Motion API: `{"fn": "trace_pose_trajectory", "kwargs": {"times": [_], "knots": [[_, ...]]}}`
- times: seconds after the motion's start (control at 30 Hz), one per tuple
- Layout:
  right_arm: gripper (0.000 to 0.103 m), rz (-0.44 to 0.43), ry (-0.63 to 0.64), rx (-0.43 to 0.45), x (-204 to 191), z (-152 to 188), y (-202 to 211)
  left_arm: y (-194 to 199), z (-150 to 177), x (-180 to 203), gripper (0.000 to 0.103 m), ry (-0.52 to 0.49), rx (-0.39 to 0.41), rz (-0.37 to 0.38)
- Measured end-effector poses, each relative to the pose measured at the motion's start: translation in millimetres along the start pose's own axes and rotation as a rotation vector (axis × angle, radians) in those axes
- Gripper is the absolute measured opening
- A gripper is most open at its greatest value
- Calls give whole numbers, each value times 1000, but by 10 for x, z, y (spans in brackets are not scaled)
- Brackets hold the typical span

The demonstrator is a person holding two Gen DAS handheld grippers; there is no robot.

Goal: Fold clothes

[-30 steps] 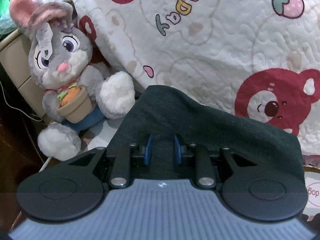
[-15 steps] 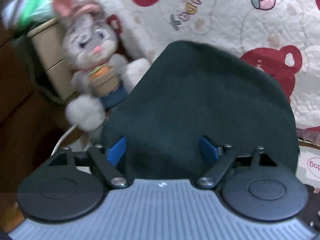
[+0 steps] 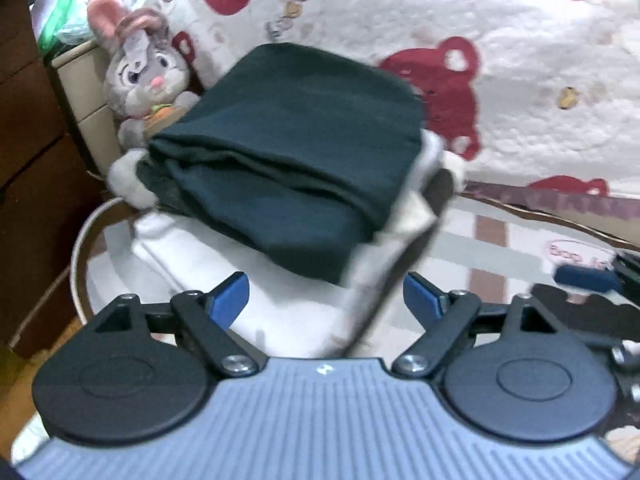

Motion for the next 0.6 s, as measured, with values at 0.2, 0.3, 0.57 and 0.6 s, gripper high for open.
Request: {"fn": "trace_pose_trajectory", "kwargs": {"times": [0.2, 0.3, 0.57, 0.6], "knots": [[66, 76, 23, -33, 84, 114, 290, 152, 434, 657, 93, 49, 19, 50], [66, 110, 11, -45, 118, 242, 465, 88, 670, 811, 97, 67, -7, 5], [67, 263, -1, -104, 317, 560, 880, -132, 1278, 1249, 97, 102, -97, 39], [67, 278, -16, -108, 349, 588, 932, -122, 1321, 1290, 97, 106, -103, 46]]}}
Point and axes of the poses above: each gripper's, at about its wrist camera, not at the fingertips, and y roughly against the way its jaws point, x to its right, z to its underside, the point moved 9 cm from there along -y, roughly the way its jaws point, and after that the axes turned 11 degrees about -x, right-handed, at the moved point
